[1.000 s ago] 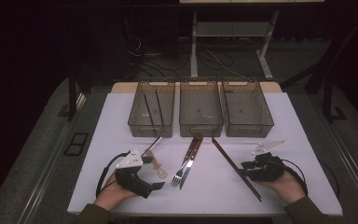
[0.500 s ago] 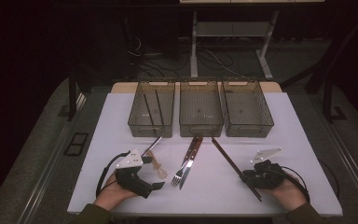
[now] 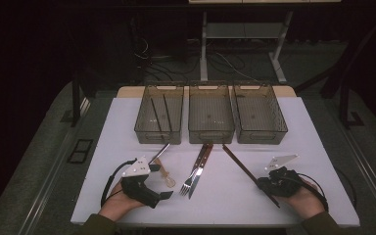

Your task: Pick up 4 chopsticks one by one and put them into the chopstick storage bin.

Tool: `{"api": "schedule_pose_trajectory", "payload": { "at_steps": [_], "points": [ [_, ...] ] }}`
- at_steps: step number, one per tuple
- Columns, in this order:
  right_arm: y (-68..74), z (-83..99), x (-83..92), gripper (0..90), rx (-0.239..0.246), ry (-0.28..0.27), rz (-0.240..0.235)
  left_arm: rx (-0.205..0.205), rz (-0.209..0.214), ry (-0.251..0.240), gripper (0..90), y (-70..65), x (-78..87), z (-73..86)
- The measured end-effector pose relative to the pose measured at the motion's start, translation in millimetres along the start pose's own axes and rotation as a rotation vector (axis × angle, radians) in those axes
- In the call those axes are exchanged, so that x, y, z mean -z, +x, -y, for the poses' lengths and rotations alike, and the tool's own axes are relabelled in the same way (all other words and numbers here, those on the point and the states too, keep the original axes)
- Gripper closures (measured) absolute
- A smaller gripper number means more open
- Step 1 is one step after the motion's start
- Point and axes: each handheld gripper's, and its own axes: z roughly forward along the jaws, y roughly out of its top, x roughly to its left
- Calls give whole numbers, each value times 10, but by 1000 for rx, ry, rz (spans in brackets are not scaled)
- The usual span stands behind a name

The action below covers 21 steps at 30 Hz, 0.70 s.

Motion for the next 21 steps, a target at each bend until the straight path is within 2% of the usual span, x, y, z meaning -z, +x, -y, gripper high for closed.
{"api": "schedule_pose_trajectory", "payload": {
  "at_steps": [12,14,18,21],
  "points": [
    [-285,62,45,793,-23,-9,52,-2,2,0,0,-2,-3,-2],
    [-325,70,48,793,-26,-10,47,0,1,0,0,-1,-5,-1],
    [-334,72,50,792,-25,-10,43,-1,2,0,0,-1,-5,-2],
    [-336,60,73,739,-35,-24,35,-2,2,1,0,-2,-5,-2]
  ]
}}
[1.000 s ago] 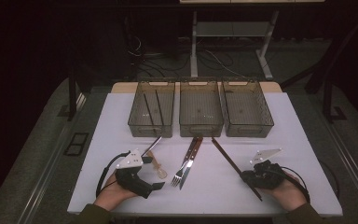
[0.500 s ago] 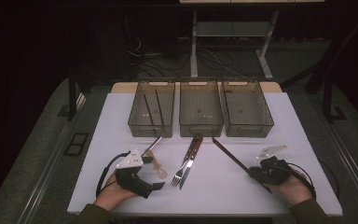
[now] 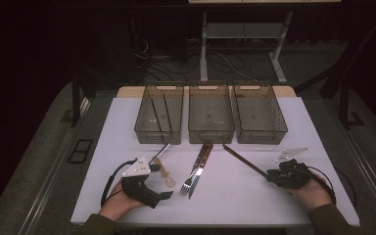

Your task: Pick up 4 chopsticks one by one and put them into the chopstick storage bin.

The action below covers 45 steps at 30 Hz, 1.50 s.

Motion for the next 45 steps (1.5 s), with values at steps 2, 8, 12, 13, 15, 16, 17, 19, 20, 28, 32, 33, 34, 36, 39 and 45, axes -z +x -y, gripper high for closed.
{"api": "schedule_pose_trajectory", "payload": {
  "at_steps": [2,8,12,13,15,16,17,19,20,28,32,33,34,36,39,45],
  "points": [
    [-14,-43,50,725,-8,-37,-2,3,-1,-3,0,2,-8,2],
    [-70,-229,19,696,-18,-65,-58,4,-3,-1,0,10,-8,2],
    [-141,-334,-86,736,-29,-61,-71,5,-1,-2,0,15,-14,2],
    [-155,-362,-108,746,-28,-62,-72,5,-1,-2,0,15,-13,3],
    [-185,-416,-147,772,-30,-64,-78,3,0,-3,0,14,-10,2],
    [-195,-437,-167,781,-27,-64,-82,2,1,-3,0,16,-9,2],
    [-202,-451,-184,787,-24,-64,-89,2,1,-3,0,17,-10,2],
    [-207,-450,-212,798,-25,-59,-106,3,1,-3,0,15,-9,3],
    [-201,-442,-222,798,-17,-49,-102,0,1,-3,0,16,-8,3],
    [-180,-419,-259,803,2,-29,-104,1,1,-2,0,11,-12,1],
    [-166,-419,-276,804,4,-20,-109,0,2,-1,0,14,-10,2],
    [-164,-418,-278,805,7,-17,-108,3,2,-2,0,11,-11,2],
    [-162,-417,-278,808,7,-17,-108,1,1,-2,0,12,-12,2],
    [-162,-415,-277,810,8,-17,-108,1,2,-2,0,12,-12,2],
    [-167,-413,-278,810,10,-16,-102,1,1,-1,0,14,-10,2],
    [-172,-405,-292,810,21,-6,-94,1,2,-1,0,14,-11,2]
  ]
}}
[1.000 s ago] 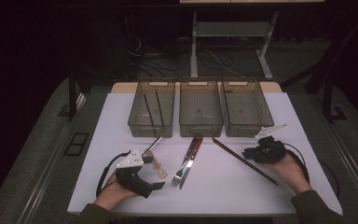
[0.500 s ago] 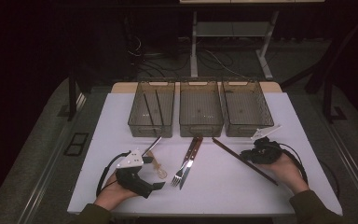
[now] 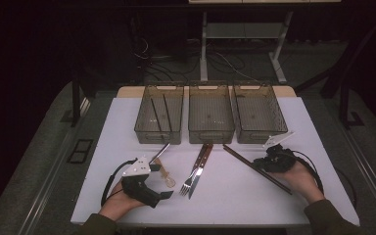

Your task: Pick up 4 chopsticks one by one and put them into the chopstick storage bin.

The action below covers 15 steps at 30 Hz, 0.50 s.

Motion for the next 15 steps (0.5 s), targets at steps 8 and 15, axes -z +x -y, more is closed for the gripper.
{"api": "schedule_pose_trajectory", "payload": {
  "at_steps": [8,15],
  "points": [
    [24,17,-24,811,39,9,23,-1,0,0,0,-1,0,0],
    [50,43,-32,820,61,-5,44,-1,0,2,0,-7,-2,0]
  ]
}}
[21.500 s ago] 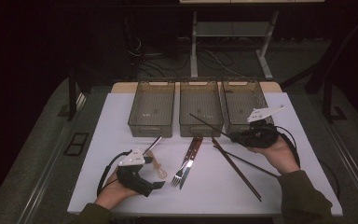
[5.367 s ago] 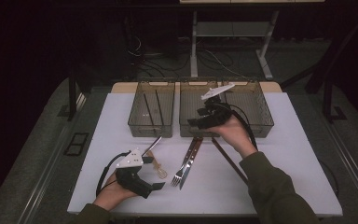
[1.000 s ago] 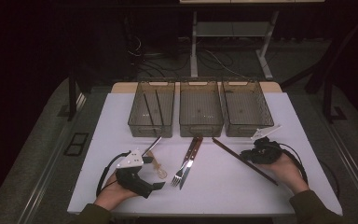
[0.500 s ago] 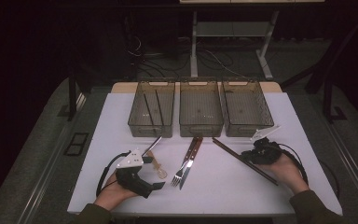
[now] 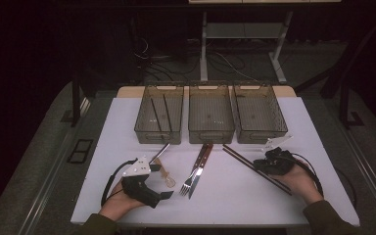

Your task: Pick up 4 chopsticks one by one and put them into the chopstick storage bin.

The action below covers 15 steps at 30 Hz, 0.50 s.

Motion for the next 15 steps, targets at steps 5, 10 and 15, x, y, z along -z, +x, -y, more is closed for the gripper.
{"api": "schedule_pose_trajectory", "payload": {
  "at_steps": [5,10,15],
  "points": [
    [12,10,-1,848,9,-9,11,-1,1,1,0,-1,0,0],
    [21,11,0,849,13,-9,18,-2,1,-1,0,-1,1,0],
    [10,15,2,849,5,-14,10,-1,2,-2,0,-2,1,0]
  ]
}}
